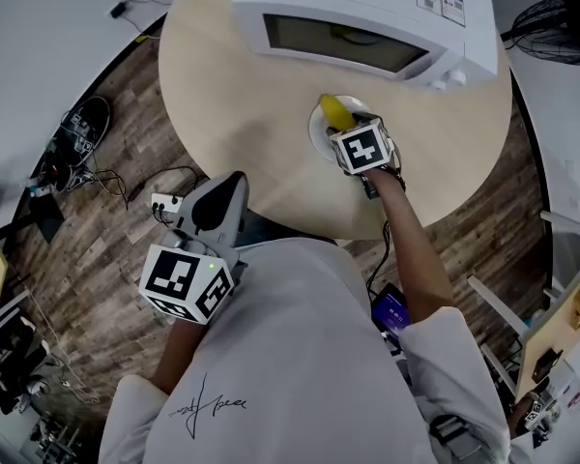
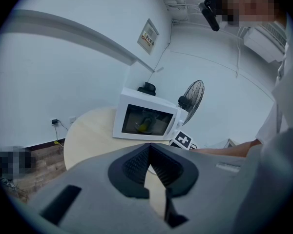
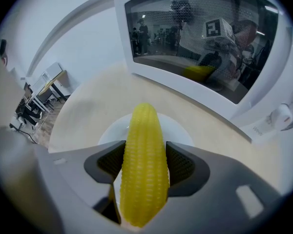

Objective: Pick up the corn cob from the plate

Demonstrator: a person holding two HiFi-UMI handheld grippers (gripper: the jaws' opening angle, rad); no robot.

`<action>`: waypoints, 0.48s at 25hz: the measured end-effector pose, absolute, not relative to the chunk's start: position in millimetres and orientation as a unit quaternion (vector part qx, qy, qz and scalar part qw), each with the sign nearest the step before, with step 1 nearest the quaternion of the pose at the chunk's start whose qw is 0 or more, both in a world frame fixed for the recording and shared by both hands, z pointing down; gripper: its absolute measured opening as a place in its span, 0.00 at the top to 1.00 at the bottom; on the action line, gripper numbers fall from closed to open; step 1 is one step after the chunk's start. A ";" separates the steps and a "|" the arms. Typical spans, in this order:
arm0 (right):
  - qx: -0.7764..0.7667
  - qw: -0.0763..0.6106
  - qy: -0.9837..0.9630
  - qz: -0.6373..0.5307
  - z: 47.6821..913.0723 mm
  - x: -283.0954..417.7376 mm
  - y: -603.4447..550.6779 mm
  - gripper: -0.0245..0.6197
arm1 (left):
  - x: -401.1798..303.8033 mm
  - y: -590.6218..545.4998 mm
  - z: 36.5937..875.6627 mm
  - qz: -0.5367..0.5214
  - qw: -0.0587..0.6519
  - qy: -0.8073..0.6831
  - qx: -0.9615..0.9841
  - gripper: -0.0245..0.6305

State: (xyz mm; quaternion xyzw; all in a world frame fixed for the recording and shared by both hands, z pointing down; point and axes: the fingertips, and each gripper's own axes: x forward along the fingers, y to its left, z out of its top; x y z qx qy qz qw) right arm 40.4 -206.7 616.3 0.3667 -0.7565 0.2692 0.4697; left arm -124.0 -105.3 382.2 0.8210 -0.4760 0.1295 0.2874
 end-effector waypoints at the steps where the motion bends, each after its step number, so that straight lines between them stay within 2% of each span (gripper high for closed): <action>1: 0.367 0.471 -0.755 0.271 616.3 41.0 -206.2 0.54 | -124.4 -104.8 382.2 0.129 0.287 -0.477 0.821 0.98; 12: 0.371 0.475 -0.745 0.286 615.5 46.9 -200.4 0.55 | -125.0 -100.7 379.9 0.122 0.285 -0.479 0.821 0.98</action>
